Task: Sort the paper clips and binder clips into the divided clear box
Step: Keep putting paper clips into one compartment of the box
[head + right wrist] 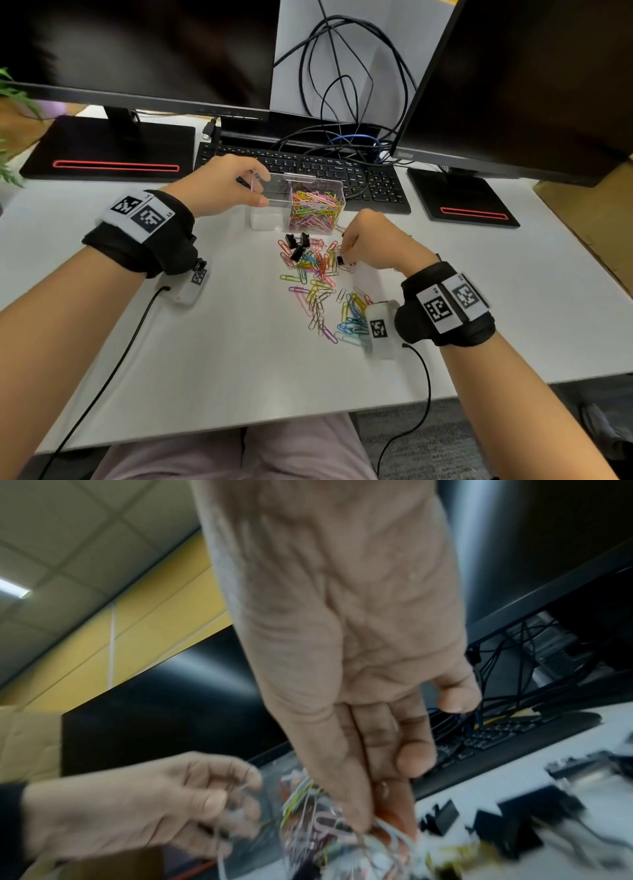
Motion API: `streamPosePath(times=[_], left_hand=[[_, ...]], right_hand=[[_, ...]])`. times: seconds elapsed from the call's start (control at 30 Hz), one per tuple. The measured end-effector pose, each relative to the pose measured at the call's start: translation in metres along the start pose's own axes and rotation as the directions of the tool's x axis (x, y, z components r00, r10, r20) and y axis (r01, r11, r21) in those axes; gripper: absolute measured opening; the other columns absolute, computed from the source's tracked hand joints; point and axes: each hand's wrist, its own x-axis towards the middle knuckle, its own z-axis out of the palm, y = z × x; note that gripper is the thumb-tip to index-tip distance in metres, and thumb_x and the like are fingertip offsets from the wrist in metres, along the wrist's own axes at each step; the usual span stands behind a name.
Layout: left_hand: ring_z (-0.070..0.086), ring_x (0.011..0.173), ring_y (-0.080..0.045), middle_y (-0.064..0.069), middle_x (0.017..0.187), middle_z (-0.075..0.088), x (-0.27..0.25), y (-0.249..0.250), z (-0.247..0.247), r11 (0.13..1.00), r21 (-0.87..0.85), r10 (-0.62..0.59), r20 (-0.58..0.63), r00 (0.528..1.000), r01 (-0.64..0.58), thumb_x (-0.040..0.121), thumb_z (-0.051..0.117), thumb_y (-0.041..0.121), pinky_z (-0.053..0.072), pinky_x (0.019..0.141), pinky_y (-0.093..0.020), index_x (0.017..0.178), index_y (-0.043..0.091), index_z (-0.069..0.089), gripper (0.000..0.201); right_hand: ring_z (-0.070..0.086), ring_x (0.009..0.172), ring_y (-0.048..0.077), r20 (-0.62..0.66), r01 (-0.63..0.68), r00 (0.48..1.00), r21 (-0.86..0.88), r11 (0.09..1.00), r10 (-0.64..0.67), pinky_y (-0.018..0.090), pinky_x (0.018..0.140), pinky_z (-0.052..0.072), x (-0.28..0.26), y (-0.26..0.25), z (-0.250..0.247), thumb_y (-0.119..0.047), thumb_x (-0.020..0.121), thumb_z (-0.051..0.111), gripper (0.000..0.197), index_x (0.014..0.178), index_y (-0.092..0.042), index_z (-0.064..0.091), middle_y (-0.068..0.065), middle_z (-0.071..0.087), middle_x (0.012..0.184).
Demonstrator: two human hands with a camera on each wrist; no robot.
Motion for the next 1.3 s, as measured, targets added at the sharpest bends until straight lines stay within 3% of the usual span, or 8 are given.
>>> streamPosePath(times=[0.13, 0.3, 0.43, 0.5, 0.67, 0.83, 1.1, 1.3], left_hand=[[0.066, 0.094, -0.016, 0.004, 0.107, 0.066, 0.0, -0.001, 0.0, 1.0, -0.01, -0.004, 0.0, 1.0, 0.004, 0.083, 0.075, 0.025, 0.051, 0.095, -0.039, 0.121, 0.024, 0.059, 0.04], [0.067, 0.094, -0.017, 0.003, 0.107, 0.065, 0.001, -0.001, 0.0, 0.999, -0.031, -0.011, 0.007, 1.0, 0.011, 0.083, 0.075, 0.024, 0.051, 0.095, -0.039, 0.119, 0.025, 0.059, 0.039], [0.067, 0.093, -0.016, 0.003, 0.105, 0.064, 0.0, -0.001, 0.001, 0.999, -0.034, -0.007, 0.007, 1.0, 0.008, 0.083, 0.075, 0.023, 0.052, 0.095, -0.039, 0.119, 0.024, 0.06, 0.039], [0.067, 0.093, -0.016, 0.003, 0.106, 0.064, 0.0, 0.0, 0.001, 0.999, -0.033, -0.006, 0.007, 1.0, 0.006, 0.083, 0.075, 0.023, 0.052, 0.095, -0.038, 0.119, 0.024, 0.06, 0.04], [0.067, 0.094, -0.016, 0.002, 0.107, 0.064, 0.001, 0.001, 0.001, 1.0, -0.03, -0.006, 0.014, 1.0, 0.006, 0.083, 0.074, 0.022, 0.051, 0.094, -0.036, 0.119, 0.024, 0.059, 0.039], [0.067, 0.095, -0.016, 0.002, 0.108, 0.065, 0.001, 0.0, 0.001, 1.0, -0.03, -0.008, 0.017, 1.0, 0.009, 0.083, 0.075, 0.024, 0.051, 0.093, -0.035, 0.12, 0.024, 0.059, 0.04], [0.066, 0.096, -0.016, 0.003, 0.107, 0.066, 0.001, 0.0, 0.0, 1.0, 0.007, -0.002, 0.009, 1.0, 0.002, 0.083, 0.075, 0.027, 0.05, 0.094, -0.037, 0.12, 0.024, 0.06, 0.041], [0.065, 0.098, -0.019, 0.001, 0.111, 0.064, -0.001, 0.004, 0.0, 0.999, 0.033, 0.006, 0.005, 1.0, -0.006, 0.084, 0.073, 0.026, 0.051, 0.09, -0.037, 0.122, 0.023, 0.058, 0.041]], right_hand=[[0.057, 0.057, 0.006, -0.162, 0.048, 0.987, 0.213, 0.976, -0.013, 0.015, 0.05, 0.04, 0.001, 0.0, -0.023, -0.003, 0.078, 0.071, 0.008, 0.074, -0.008, 0.075, -0.007, 0.062, 0.066], [0.054, 0.044, 0.0, -0.358, 0.116, 0.932, 0.429, 0.896, 0.051, 0.008, 0.041, 0.037, 0.014, -0.008, -0.038, -0.006, 0.08, 0.071, 0.003, 0.079, -0.004, 0.073, 0.009, 0.068, 0.07], [0.067, 0.068, 0.032, -0.414, 0.166, 0.909, 0.446, 0.88, 0.038, 0.039, 0.065, 0.059, 0.03, -0.019, -0.036, -0.01, 0.08, 0.072, 0.013, 0.068, -0.016, 0.071, 0.013, 0.071, 0.074], [0.067, 0.074, 0.031, -0.425, 0.155, 0.904, 0.433, 0.888, 0.049, 0.049, 0.076, 0.056, 0.038, -0.024, -0.033, -0.016, 0.078, 0.073, 0.02, 0.064, -0.028, 0.068, 0.007, 0.071, 0.074], [0.06, 0.1, 0.019, -0.432, 0.113, 0.902, 0.212, 0.971, -0.01, 0.044, 0.1, 0.032, 0.045, -0.026, -0.027, -0.02, 0.085, 0.068, 0.011, 0.092, -0.025, 0.075, -0.006, 0.072, 0.095], [0.059, 0.094, 0.016, -0.422, 0.127, 0.907, 0.258, 0.958, -0.007, 0.052, 0.099, 0.04, 0.034, -0.019, -0.034, -0.023, 0.078, 0.075, 0.028, 0.106, -0.026, 0.072, -0.007, 0.068, 0.094], [0.052, 0.061, 0.008, 0.108, -0.023, 0.994, 0.053, 0.998, 0.017, 0.018, 0.044, 0.037, -0.048, -0.001, -0.02, -0.017, 0.072, 0.081, 0.04, 0.105, -0.019, 0.06, 0.0, 0.055, 0.098], [0.06, 0.061, 0.02, 0.365, -0.211, 0.899, -0.126, 0.969, 0.243, 0.028, 0.05, 0.052, -0.072, 0.011, 0.004, -0.007, 0.07, 0.079, 0.046, 0.103, -0.014, 0.049, 0.004, 0.052, 0.09]])
